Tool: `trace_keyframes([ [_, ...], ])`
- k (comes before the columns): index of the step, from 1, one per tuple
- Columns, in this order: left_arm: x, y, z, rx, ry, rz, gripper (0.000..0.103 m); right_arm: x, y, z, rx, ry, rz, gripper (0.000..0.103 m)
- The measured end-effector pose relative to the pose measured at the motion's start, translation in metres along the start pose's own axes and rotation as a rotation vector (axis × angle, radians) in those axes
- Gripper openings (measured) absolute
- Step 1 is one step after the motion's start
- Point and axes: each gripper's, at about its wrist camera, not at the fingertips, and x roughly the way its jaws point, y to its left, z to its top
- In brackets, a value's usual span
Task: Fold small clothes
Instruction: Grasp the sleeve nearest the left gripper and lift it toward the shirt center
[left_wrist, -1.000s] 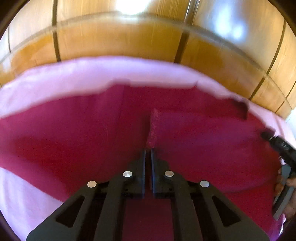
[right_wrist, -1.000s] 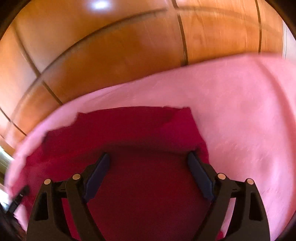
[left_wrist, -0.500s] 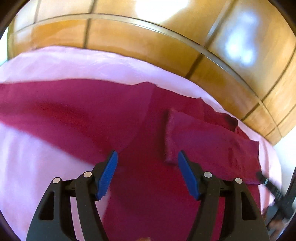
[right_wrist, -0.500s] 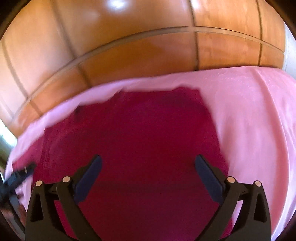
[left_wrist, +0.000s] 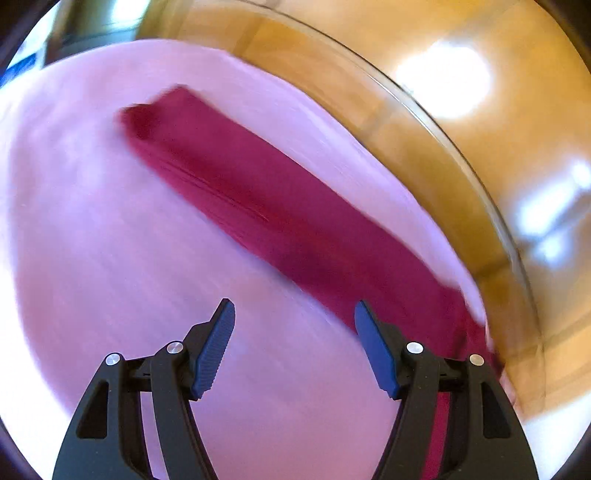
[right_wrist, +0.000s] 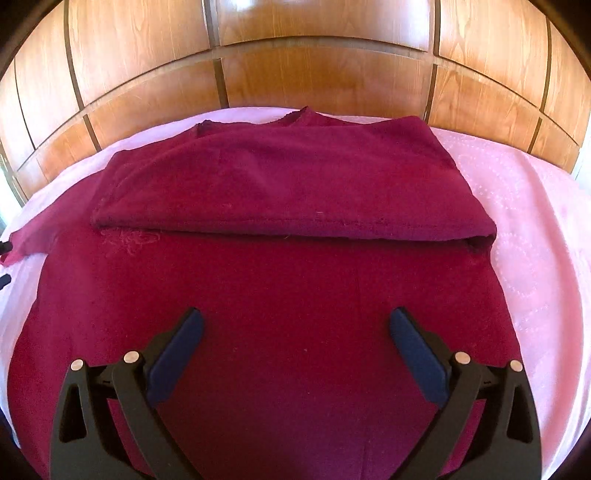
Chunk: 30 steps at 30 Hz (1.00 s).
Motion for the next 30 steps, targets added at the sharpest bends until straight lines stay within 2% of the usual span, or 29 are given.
trace_keyframes([
  [6, 0.009, 0.050, 0.057, -0.161, -0.040, 0.081, 0.061, 0.002, 0.003, 0.002, -0.006, 0.000, -0.012, 0.101],
  [10, 0.020, 0.065, 0.080, -0.215, -0.046, 0.109, 0.055, 0.005, 0.005, 0.003, -0.011, 0.004, -0.020, 0.101],
  [11, 0.022, 0.071, 0.085, -0.219, -0.042, 0.113, 0.045, 0.006, 0.005, 0.003, -0.011, 0.004, -0.021, 0.101],
  [12, 0.025, 0.074, 0.089, -0.226, -0.038, 0.124, 0.028, 0.006, 0.005, 0.003, -0.012, 0.005, -0.022, 0.101],
  [14, 0.030, 0.078, 0.094, -0.215, -0.031, 0.135, 0.012, 0.007, 0.005, 0.004, -0.011, 0.005, -0.019, 0.101],
  [15, 0.031, 0.075, 0.095, -0.200, -0.027, 0.134, 0.009, 0.008, 0.005, 0.004, -0.009, 0.006, -0.019, 0.101],
  [19, 0.022, 0.037, 0.091, -0.096, -0.073, 0.101, 0.008, 0.008, 0.004, 0.003, -0.005, 0.004, -0.015, 0.101],
  [22, 0.007, -0.007, 0.075, 0.019, -0.097, 0.008, 0.008, 0.008, 0.004, 0.003, -0.005, 0.004, -0.014, 0.101],
  [25, -0.005, -0.061, 0.044, 0.158, -0.083, -0.101, 0.008, 0.007, 0.003, 0.003, -0.004, 0.003, -0.013, 0.101],
  [30, -0.012, -0.149, -0.026, 0.378, -0.030, -0.266, 0.008, 0.007, 0.003, 0.004, 0.000, 0.003, -0.009, 0.101],
])
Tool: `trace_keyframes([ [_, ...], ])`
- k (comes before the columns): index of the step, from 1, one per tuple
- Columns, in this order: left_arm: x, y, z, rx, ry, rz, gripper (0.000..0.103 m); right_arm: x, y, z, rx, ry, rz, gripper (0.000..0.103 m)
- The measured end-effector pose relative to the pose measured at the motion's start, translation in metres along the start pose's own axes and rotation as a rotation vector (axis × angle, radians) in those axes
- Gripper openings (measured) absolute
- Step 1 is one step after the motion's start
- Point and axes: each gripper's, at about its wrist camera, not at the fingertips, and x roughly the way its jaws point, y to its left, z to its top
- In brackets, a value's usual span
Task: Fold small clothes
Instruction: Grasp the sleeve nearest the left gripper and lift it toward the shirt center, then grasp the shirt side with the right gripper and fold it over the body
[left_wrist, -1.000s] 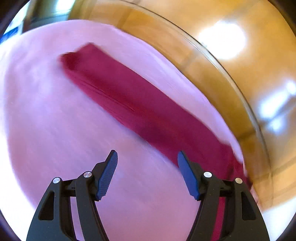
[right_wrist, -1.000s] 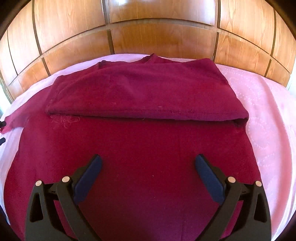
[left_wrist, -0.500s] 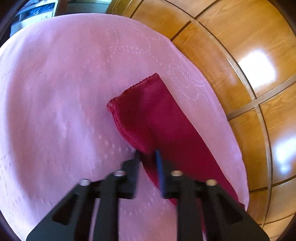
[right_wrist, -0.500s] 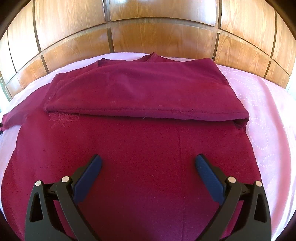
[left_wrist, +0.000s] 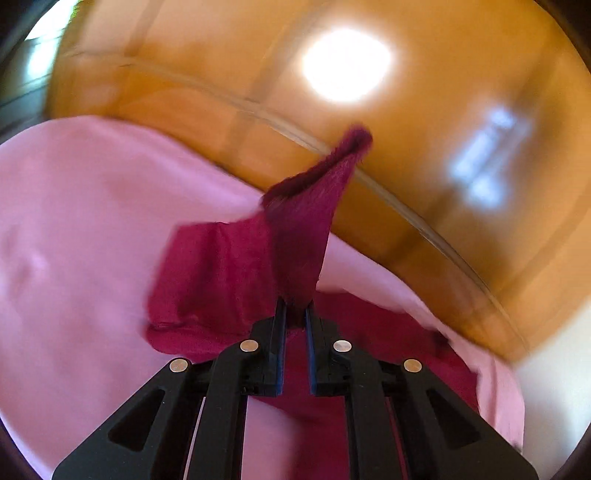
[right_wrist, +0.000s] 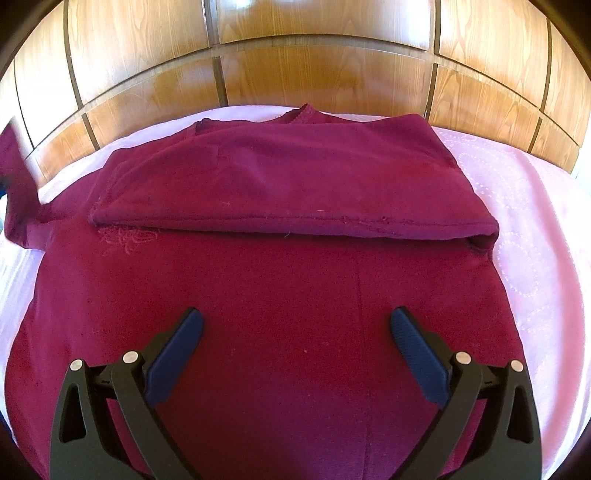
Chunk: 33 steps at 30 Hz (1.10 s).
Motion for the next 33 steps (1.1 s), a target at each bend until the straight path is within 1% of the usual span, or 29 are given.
trace_keyframes([
  [2, 0.010, -0.034, -0.019, 0.084, 0.036, -0.051, 0.008, 0.000, 0.000, 0.000, 0.002, -0.001, 0.003, 0.101],
  [3, 0.018, -0.051, -0.033, 0.126, 0.068, -0.075, 0.008, 0.000, -0.001, 0.000, 0.004, -0.001, 0.005, 0.101],
  [4, 0.024, -0.063, -0.044, 0.156, 0.098, -0.094, 0.008, 0.000, 0.000, 0.000, 0.005, -0.002, 0.005, 0.101],
  [5, 0.030, -0.072, -0.054, 0.178, 0.130, -0.109, 0.010, 0.000, -0.001, 0.000, 0.006, -0.002, 0.007, 0.101],
  [6, 0.039, -0.083, -0.067, 0.199, 0.171, -0.122, 0.023, 0.000, -0.001, 0.000, 0.007, -0.003, 0.009, 0.101],
  [7, 0.042, -0.087, -0.076, 0.213, 0.195, -0.131, 0.030, -0.001, -0.001, 0.000, 0.010, -0.003, 0.012, 0.101],
  [8, 0.044, -0.091, -0.084, 0.230, 0.209, -0.129, 0.041, -0.001, -0.002, 0.000, 0.011, -0.004, 0.014, 0.101],
  [9, 0.042, -0.094, -0.094, 0.258, 0.203, -0.114, 0.048, -0.001, -0.002, 0.000, 0.014, -0.005, 0.018, 0.101],
  [10, 0.041, -0.096, -0.100, 0.279, 0.195, -0.094, 0.050, -0.001, -0.002, 0.000, 0.015, -0.005, 0.020, 0.101],
  [14, 0.026, -0.091, -0.132, 0.331, 0.195, -0.054, 0.050, -0.002, -0.003, 0.002, 0.023, 0.003, 0.030, 0.101],
  [15, 0.025, -0.085, -0.135, 0.341, 0.191, -0.035, 0.050, -0.003, -0.003, 0.004, 0.030, 0.005, 0.035, 0.101],
  [16, 0.017, -0.080, -0.142, 0.345, 0.190, -0.024, 0.050, -0.005, -0.004, 0.006, 0.036, 0.004, 0.038, 0.099],
  [17, 0.014, -0.075, -0.145, 0.347, 0.190, -0.012, 0.050, -0.008, -0.004, 0.009, 0.048, -0.001, 0.050, 0.095],
  [18, 0.008, -0.070, -0.152, 0.350, 0.190, 0.002, 0.050, -0.012, -0.002, 0.014, 0.068, -0.004, 0.103, 0.084],
  [19, 0.007, -0.068, -0.154, 0.353, 0.192, 0.012, 0.050, -0.014, 0.001, 0.017, 0.078, 0.000, 0.144, 0.076],
  [20, 0.008, -0.060, -0.155, 0.353, 0.199, 0.025, 0.050, -0.015, 0.005, 0.021, 0.089, 0.008, 0.203, 0.073],
  [21, 0.011, -0.054, -0.159, 0.345, 0.211, 0.035, 0.050, -0.014, 0.013, 0.026, 0.099, 0.024, 0.276, 0.063],
  [22, 0.010, -0.050, -0.162, 0.337, 0.212, 0.036, 0.050, -0.012, 0.021, 0.030, 0.105, 0.037, 0.320, 0.061],
  [24, 0.010, -0.047, -0.165, 0.337, 0.194, 0.030, 0.050, -0.005, 0.042, 0.038, 0.109, 0.065, 0.404, 0.060],
  [25, 0.011, -0.048, -0.166, 0.341, 0.195, 0.033, 0.050, 0.001, 0.052, 0.041, 0.106, 0.080, 0.427, 0.060],
  [27, 0.011, -0.046, -0.169, 0.345, 0.195, 0.026, 0.054, 0.013, 0.067, 0.046, 0.098, 0.112, 0.428, 0.059],
  [29, 0.011, -0.047, -0.171, 0.357, 0.193, 0.020, 0.059, 0.025, 0.080, 0.049, 0.084, 0.128, 0.405, 0.050],
  [30, 0.010, -0.048, -0.173, 0.365, 0.191, 0.020, 0.060, 0.029, 0.088, 0.052, 0.069, 0.126, 0.384, 0.039],
  [31, 0.011, -0.049, -0.173, 0.368, 0.191, 0.021, 0.061, 0.028, 0.091, 0.054, 0.061, 0.126, 0.377, 0.020],
  [32, 0.010, -0.049, -0.174, 0.369, 0.191, 0.019, 0.061, 0.025, 0.094, 0.057, 0.052, 0.124, 0.376, 0.009],
  [33, 0.010, -0.049, -0.174, 0.368, 0.190, 0.016, 0.062, 0.015, 0.098, 0.063, 0.030, 0.094, 0.373, 0.007],
])
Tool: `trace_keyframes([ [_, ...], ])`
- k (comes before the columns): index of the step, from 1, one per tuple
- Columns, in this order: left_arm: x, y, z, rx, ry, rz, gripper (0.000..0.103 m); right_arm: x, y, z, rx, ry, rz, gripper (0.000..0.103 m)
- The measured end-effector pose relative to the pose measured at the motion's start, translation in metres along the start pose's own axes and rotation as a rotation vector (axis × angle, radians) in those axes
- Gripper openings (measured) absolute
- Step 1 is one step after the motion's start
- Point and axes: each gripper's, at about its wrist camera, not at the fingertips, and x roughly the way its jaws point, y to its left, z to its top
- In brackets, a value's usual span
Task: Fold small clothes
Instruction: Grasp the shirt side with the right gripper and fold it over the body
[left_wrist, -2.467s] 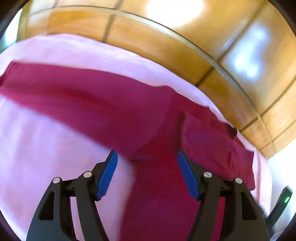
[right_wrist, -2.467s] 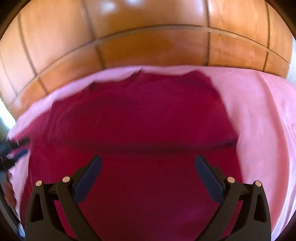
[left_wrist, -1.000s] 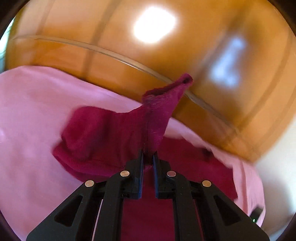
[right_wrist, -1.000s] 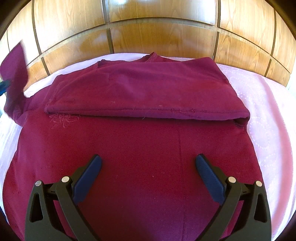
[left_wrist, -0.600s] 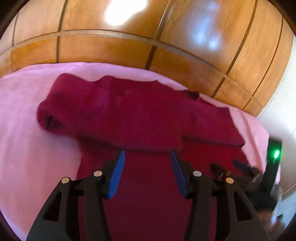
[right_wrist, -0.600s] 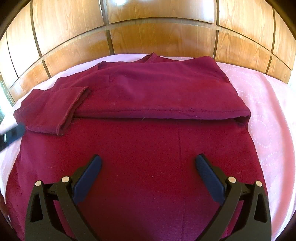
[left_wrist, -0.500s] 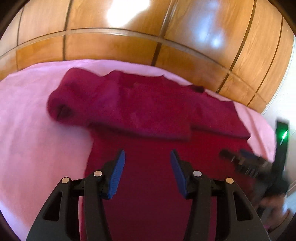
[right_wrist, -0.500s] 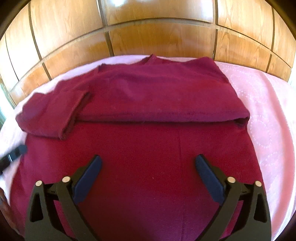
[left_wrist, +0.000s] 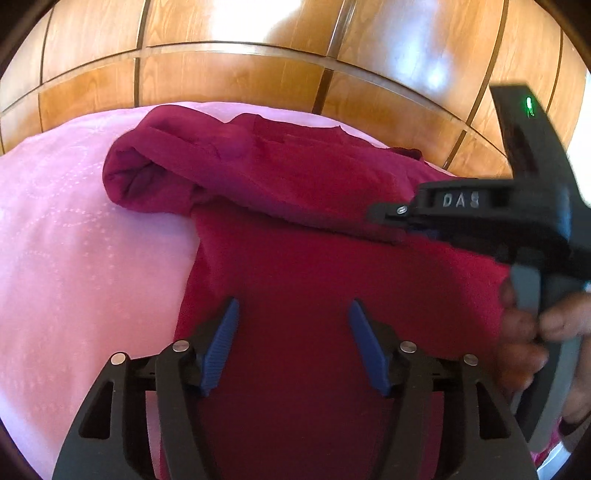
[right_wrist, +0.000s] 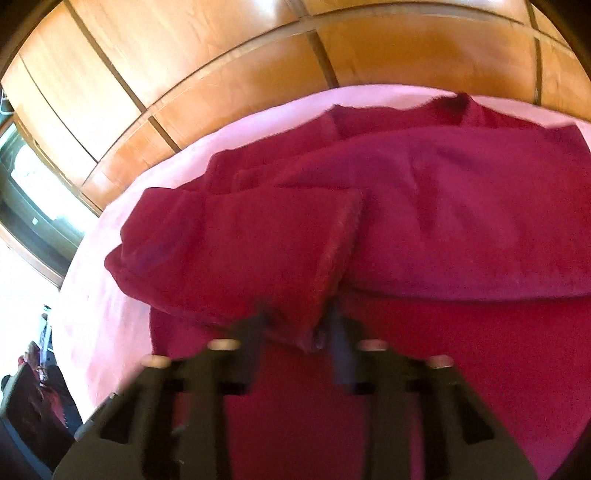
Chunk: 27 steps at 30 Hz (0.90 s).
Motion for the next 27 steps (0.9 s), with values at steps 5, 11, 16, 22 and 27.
trace_keyframes([
  [5, -0.003, 0.001, -0.003, -0.001, -0.001, -0.008, 0.064, -0.059, 0.026, 0.022, -0.144, -0.174, -0.038, 0.006],
  [11, -0.002, -0.002, -0.003, 0.006, 0.000, -0.001, 0.065, -0.130, -0.001, 0.053, -0.120, -0.353, -0.094, 0.005],
  [16, -0.002, -0.003, -0.004, 0.012, 0.002, 0.005, 0.065, -0.134, -0.063, 0.054, -0.002, -0.338, -0.199, 0.005],
  [22, -0.002, -0.002, -0.003, 0.020, 0.005, 0.011, 0.065, -0.107, -0.133, 0.026, 0.181, -0.235, -0.280, 0.005],
  [27, -0.002, -0.002, -0.002, 0.024, 0.012, 0.017, 0.065, -0.084, -0.170, 0.006, 0.287, -0.152, -0.281, 0.005],
])
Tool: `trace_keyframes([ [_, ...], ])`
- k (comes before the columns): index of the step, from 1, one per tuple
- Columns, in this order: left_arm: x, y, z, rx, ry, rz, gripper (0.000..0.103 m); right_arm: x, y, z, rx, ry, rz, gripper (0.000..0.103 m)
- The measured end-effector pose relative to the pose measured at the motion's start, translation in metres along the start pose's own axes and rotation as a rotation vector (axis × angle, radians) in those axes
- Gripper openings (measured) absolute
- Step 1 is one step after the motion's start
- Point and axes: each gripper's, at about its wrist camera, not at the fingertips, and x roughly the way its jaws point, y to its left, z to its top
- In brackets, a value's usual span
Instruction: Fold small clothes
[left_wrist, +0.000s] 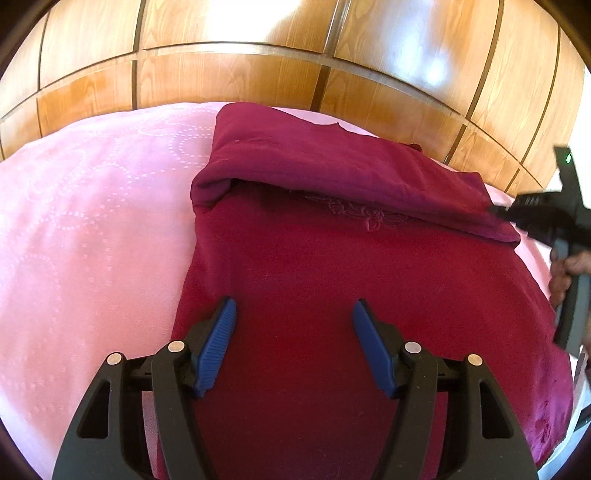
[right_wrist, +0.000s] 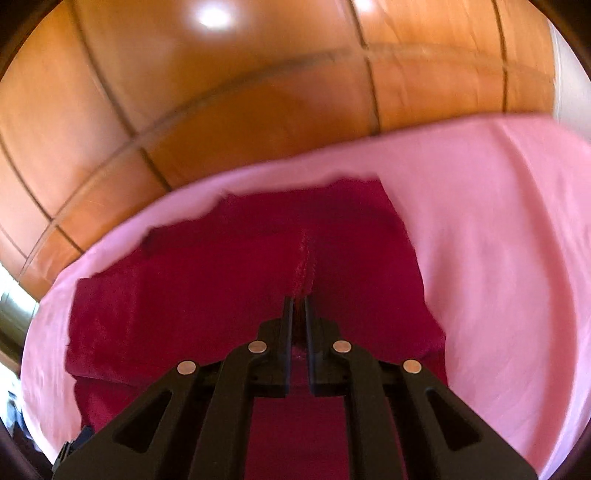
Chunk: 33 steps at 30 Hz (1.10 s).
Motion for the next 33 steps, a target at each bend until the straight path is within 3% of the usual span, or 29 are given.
trace_keyframes([
  [2, -0.002, 0.000, 0.004, 0.000, 0.026, 0.006, 0.065, 0.004, -0.002, -0.004, 0.007, 0.012, 0.002, 0.005],
  [4, -0.008, 0.001, 0.012, -0.017, 0.038, -0.009, 0.065, 0.004, -0.005, 0.000, 0.002, 0.006, 0.012, 0.014],
  [5, -0.012, 0.002, 0.016, -0.028, 0.028, -0.019, 0.065, 0.001, -0.006, 0.002, -0.002, -0.002, 0.017, 0.021],
  [6, -0.019, 0.005, 0.024, -0.042, -0.001, -0.023, 0.065, -0.005, -0.006, 0.003, -0.009, -0.018, 0.022, 0.039],
  [7, -0.023, 0.007, 0.031, -0.052, -0.024, -0.021, 0.065, -0.011, -0.004, 0.005, -0.019, -0.037, 0.023, 0.042],
  [14, -0.012, 0.020, 0.092, -0.111, -0.117, -0.025, 0.065, -0.028, 0.030, 0.010, -0.128, -0.081, 0.090, 0.048],
  [21, 0.035, 0.010, 0.141, -0.068, -0.107, -0.008, 0.065, 0.015, 0.051, 0.014, -0.223, -0.039, 0.017, 0.062],
  [24, 0.066, 0.016, 0.151, -0.077, -0.064, 0.007, 0.065, 0.034, 0.047, 0.014, -0.224, -0.022, -0.030, 0.066],
  [28, 0.111, 0.036, 0.143, -0.125, 0.039, 0.039, 0.065, 0.050, 0.039, 0.005, -0.227, -0.020, -0.006, 0.073],
  [33, 0.108, 0.035, 0.133, -0.102, 0.005, 0.080, 0.065, 0.052, 0.040, 0.002, -0.257, -0.030, -0.015, 0.078],
])
